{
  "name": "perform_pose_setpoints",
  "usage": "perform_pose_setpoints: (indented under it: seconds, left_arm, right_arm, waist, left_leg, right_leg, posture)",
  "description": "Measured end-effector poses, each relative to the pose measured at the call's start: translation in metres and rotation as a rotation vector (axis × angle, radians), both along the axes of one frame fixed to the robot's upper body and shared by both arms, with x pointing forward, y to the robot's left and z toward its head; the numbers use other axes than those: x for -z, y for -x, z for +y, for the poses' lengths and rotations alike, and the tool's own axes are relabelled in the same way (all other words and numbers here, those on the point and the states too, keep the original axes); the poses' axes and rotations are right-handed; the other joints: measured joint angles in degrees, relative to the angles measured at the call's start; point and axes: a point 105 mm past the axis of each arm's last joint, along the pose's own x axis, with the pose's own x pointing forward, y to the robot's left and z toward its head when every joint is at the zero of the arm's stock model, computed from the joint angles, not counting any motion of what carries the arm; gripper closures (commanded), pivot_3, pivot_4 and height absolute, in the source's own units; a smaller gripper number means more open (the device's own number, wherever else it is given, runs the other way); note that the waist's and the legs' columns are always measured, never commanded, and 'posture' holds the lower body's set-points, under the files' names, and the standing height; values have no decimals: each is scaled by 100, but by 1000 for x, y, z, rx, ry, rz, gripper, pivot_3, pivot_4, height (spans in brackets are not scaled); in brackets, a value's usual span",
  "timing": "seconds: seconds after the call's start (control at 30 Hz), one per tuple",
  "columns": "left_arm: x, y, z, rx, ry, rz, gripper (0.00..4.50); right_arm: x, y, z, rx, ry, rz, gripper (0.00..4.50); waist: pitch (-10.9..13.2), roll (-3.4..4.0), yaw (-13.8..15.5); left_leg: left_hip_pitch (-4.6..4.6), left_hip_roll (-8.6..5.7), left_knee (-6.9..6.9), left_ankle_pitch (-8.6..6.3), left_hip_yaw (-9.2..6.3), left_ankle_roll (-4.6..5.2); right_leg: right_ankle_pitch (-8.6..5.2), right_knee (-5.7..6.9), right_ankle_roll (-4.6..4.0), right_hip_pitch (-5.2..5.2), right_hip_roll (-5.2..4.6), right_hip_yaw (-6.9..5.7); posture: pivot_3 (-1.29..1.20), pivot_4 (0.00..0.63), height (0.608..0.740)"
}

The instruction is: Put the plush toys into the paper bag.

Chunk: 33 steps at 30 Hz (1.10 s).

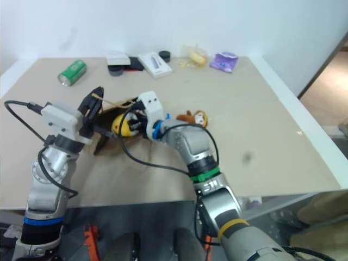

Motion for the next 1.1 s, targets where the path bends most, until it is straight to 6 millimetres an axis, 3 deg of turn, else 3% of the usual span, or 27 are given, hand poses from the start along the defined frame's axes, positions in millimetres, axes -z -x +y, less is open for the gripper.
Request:
perform_pose_setpoints:
  seconds: [0.13,0.2,0.23,0.33,0.37,0.5,0.73,0.83,0.9,0.97,1.0,1.03,1.1]
  left_arm:
    - [1,-1,1,-6,8,9,4500]
    - [2,0,1,-6,11,11,4500]
    - [2,-1,1,-7,13,12,4500]
    - [3,-2,3,-11,25,26,4500]
    - [3,-2,4,-13,29,29,4500]
    - [2,-3,10,-26,59,33,4500]
    - [-7,-8,17,-40,98,23,4500]
    - [-12,-12,29,-67,127,22,4500]
    - [-12,-12,32,-73,134,24,4500]
    - [-15,-15,32,-66,142,21,4500]
    - [-15,-16,32,-66,142,21,4500]
    - [-15,-16,35,-73,147,22,4500]
    - [-14,-18,36,-72,150,30,4500]
  right_arm:
    - [-5,-10,-5,74,-13,-36,4469]
    - [-6,-10,-6,72,-12,-43,3549]
    - [-6,-9,-5,66,-12,-44,3394]
    - [-14,-5,-4,30,-28,-74,2190]
    - [-20,-1,-4,6,-37,-95,1438]
    - [-32,10,-6,-72,-25,-138,71]
    - [-49,37,-36,-254,4,-190,71]
    - [-68,30,-78,-202,-27,-234,71]
    - [-71,24,-91,-158,-31,-236,71]
    - [-53,-10,-130,60,70,-178,71]
    - [-51,-12,-133,75,78,-173,71]
    - [-31,-28,-160,201,139,-113,71]
    - [-9,-37,-177,281,181,-61,71]
  waist:
    - [0,0,-1]
    - [0,0,-1]
    - [0,0,0]
    - [0,0,0]
    - [0,0,-1]
    - [0,0,1]
    - [1,-1,16]
    - [0,-2,15]
    - [0,-2,4]
    - [0,-3,-5]
    - [0,-3,-2]
    - [0,-3,4]
    - [1,-3,-3]
  left_leg:
    - [-4,0,0,0,-1,0]
    - [-5,0,0,0,-1,0]
    - [-6,0,0,0,-1,0]
    - [-8,1,0,0,-3,0]
    - [-9,1,0,0,-4,0]
    - [-12,0,0,0,-6,0]
    - [-16,-3,1,0,-15,0]
    - [-14,-4,3,0,-18,0]
    - [-14,-4,3,0,-17,0]
    - [-7,-4,2,0,-18,1]
    - [-6,-4,2,0,-18,1]
    - [-6,-5,2,0,-16,1]
    - [-7,-5,1,0,-12,1]
  right_leg:
    - [-1,0,1,-2,0,-1]
    - [-1,0,1,-4,0,0]
    - [-1,0,1,-4,0,0]
    - [0,0,2,-7,1,-2]
    - [0,0,2,-8,1,-3]
    - [-1,0,2,-8,0,-4]
    - [-3,0,1,-7,-1,-12]
    - [-5,-1,-2,-4,-2,-13]
    - [-5,-1,-3,-6,-1,-12]
    - [-9,-1,-19,-1,0,-15]
    - [-13,0,-25,-1,0,-14]
    - [-15,0,-28,-1,-1,-11]
    - [-11,0,-21,-3,0,-5]
  posture:
    - [0,150,740]
    - [0,150,740]
    - [0,150,740]
    - [0,150,740]
    - [0,150,740]
    - [0,150,740]
    - [0,150,740]
    - [0,150,740]
    - [0,150,740]
    - [0,150,740]
    - [0,150,740]
    - [0,150,740]
    - [0,150,740]
